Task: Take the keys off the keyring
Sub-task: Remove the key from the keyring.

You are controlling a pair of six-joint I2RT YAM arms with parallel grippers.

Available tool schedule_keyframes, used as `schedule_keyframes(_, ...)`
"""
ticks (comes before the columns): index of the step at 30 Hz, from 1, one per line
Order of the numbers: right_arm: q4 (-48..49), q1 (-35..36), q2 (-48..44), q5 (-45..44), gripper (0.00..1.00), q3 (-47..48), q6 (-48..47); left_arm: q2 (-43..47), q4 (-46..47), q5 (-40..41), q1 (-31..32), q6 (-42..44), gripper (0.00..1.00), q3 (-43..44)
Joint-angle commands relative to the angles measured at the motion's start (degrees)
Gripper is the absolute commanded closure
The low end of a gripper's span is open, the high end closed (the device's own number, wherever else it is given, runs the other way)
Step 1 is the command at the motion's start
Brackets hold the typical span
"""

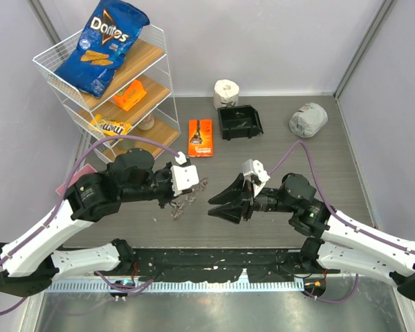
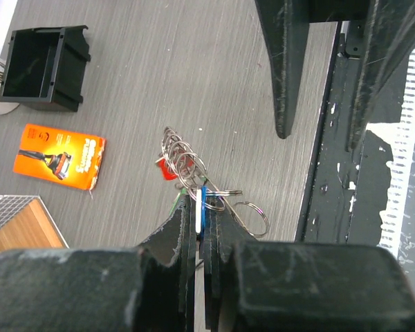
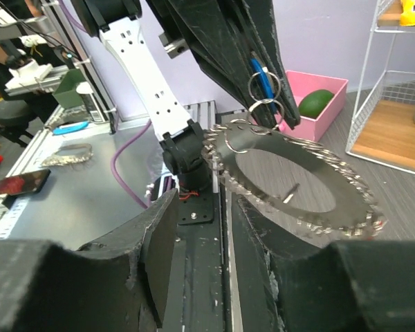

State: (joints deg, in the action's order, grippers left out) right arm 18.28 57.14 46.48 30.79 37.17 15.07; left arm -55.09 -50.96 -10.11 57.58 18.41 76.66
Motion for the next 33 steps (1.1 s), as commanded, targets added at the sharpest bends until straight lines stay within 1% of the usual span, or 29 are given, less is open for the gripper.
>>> schedule_keyframes(1,-4.04,0.16,-0.86,-2.39,0.57,4.84,-6.54,0.33,0.95,-2.19,0.16,-0.31,1.00,3.05)
schedule_keyframes(4,-4.84,0.16,-0.08,-3.54,0.57,6.24,-8.56,0.25,0.86,-2.37,0.25,-0.40,1.00,3.05)
schedule_keyframes(11,-1.94,0.51,2.73,-3.45,0.56,8.36,-7.78,-0.19,1.30,-2.46,0.51,-1.19,1.00,2.88)
schedule_keyframes(20,-0.97,2.09,6.25,-4.51,0.52,10.29,-8.74,-0.19,1.48,-2.64,0.78,-1.71,1.00,3.05)
schedule_keyframes(33,0.17,2.53,10.03,-4.07,0.52,12.14,-9.45,0.24,2.00,-3.42,1.13,-2.59,1.00,2.70)
